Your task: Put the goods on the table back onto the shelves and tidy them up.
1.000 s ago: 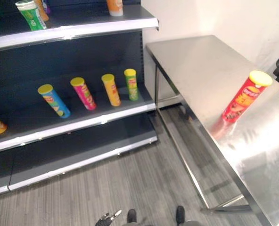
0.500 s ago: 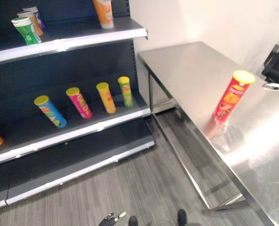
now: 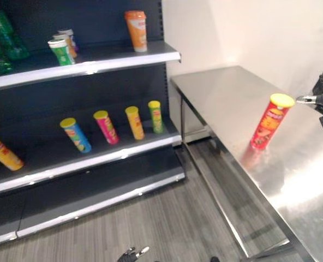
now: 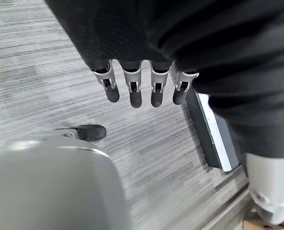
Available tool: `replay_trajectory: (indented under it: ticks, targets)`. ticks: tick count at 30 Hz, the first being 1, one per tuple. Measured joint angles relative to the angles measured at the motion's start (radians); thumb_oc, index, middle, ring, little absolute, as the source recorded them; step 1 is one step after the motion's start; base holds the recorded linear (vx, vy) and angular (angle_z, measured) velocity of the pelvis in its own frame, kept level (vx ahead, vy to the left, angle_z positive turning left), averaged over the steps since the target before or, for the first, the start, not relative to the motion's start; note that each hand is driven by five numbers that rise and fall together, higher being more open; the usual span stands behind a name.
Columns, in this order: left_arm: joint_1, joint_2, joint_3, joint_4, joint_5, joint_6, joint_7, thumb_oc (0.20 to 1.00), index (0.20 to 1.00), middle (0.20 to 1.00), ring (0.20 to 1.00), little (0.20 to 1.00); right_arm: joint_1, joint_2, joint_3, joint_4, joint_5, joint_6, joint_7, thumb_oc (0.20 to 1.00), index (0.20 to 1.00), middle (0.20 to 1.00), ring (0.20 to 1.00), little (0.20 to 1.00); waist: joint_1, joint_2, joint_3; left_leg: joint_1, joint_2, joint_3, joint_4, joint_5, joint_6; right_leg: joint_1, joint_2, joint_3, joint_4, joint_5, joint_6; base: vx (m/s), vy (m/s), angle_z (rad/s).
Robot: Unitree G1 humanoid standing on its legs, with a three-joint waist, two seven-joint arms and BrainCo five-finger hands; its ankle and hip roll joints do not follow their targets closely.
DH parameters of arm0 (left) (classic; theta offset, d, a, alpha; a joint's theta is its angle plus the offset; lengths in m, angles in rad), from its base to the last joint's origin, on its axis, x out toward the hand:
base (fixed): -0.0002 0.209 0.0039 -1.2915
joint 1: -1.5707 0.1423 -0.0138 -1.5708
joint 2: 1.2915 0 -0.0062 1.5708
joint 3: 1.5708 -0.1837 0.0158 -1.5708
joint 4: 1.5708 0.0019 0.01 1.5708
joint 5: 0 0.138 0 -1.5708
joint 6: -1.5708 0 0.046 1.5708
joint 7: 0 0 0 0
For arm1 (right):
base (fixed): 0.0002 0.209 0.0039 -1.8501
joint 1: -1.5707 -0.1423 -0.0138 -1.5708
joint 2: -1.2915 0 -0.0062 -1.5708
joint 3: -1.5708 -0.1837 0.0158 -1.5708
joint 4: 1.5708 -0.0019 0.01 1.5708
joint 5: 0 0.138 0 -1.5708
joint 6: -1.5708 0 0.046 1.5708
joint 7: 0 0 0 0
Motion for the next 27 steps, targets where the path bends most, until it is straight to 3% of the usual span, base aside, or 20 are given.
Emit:
replay_trajectory:
  ticks: [17, 27]
  targets:
    - [0.011, -0.001, -0.035, -0.002, 0.001, 0.000, -0.012, 1.000, 1.000, 1.000, 1.000, 1.000, 0.000, 0.084, 0.002, 0.082, -0.076, 0.015, 0.013, 1.000, 1.000, 1.000, 1.000, 1.000, 0.019, 0.010, -0.024, -0.017, 0.000, -0.050, 0.000, 0.007, 0.004, 0.018, -0.002, -0.056, 0.000, -0.008, -0.007, 0.02, -0.011, 0.10]
    - [0.015, -0.001, -0.037, -0.001, 0.001, 0.000, -0.011, 1.000, 1.000, 1.000, 1.000, 1.000, -0.001, 0.090, 0.002, 0.147, -0.155, 0.038, 0.012, 1.000, 1.000, 1.000, 1.000, 1.000, 0.034, 0.007, -0.028, -0.031, -0.001, -0.060, 0.000, 0.011, 0.009, 0.017, -0.003, -0.073, 0.000, -0.012, -0.012, 0.00, -0.001, 0.05]
